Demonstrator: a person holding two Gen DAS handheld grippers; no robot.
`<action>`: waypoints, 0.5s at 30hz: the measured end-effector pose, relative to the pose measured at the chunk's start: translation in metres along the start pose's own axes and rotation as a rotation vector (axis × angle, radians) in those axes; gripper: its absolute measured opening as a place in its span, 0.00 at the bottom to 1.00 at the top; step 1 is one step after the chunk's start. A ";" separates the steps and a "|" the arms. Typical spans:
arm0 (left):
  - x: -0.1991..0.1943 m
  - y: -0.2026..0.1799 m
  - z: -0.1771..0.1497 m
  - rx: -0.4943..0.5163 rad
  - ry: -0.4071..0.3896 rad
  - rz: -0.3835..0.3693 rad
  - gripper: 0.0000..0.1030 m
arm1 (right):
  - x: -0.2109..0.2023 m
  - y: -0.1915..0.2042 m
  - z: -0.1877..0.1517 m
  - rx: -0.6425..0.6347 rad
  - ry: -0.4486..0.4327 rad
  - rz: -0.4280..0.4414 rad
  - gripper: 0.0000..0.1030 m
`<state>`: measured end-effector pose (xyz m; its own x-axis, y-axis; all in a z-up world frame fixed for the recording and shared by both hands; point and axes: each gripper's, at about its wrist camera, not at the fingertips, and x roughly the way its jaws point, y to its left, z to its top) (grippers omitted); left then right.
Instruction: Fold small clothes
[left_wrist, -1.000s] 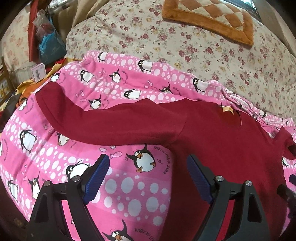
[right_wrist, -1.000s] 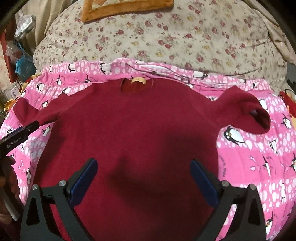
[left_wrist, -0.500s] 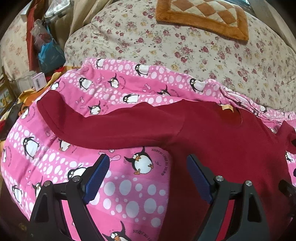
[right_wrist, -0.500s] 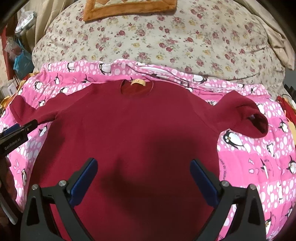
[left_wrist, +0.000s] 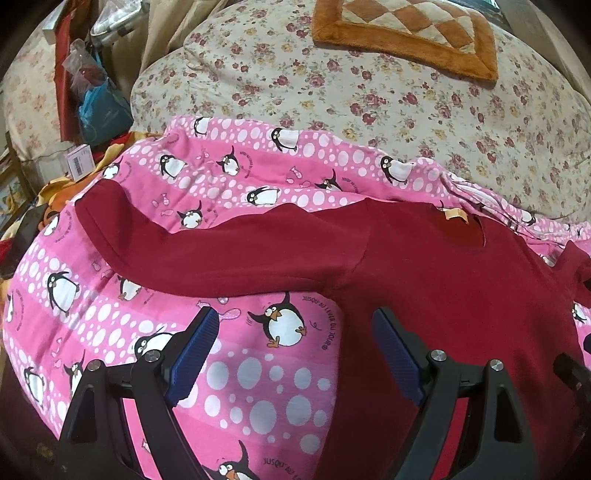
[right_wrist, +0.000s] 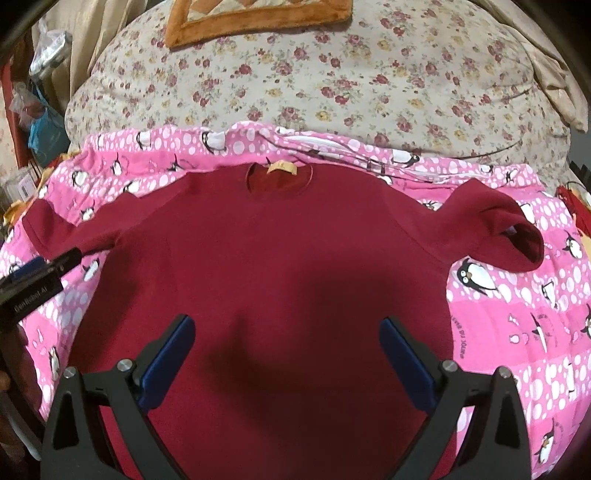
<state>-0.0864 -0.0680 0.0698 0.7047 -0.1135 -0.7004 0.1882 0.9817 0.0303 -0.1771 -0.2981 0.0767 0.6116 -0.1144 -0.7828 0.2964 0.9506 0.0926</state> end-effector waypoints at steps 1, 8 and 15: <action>0.000 0.000 0.000 0.001 0.000 -0.001 0.66 | -0.001 -0.001 0.000 0.011 -0.007 0.002 0.98; 0.001 -0.001 0.001 0.000 0.003 -0.010 0.66 | 0.004 -0.008 -0.001 0.073 0.027 0.009 0.98; 0.002 -0.004 0.002 0.001 0.006 -0.021 0.66 | -0.004 -0.001 0.007 0.173 0.098 0.068 0.98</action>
<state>-0.0847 -0.0727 0.0695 0.6966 -0.1335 -0.7050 0.2037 0.9789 0.0159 -0.1747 -0.3010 0.0836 0.5625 -0.0151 -0.8267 0.3834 0.8906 0.2447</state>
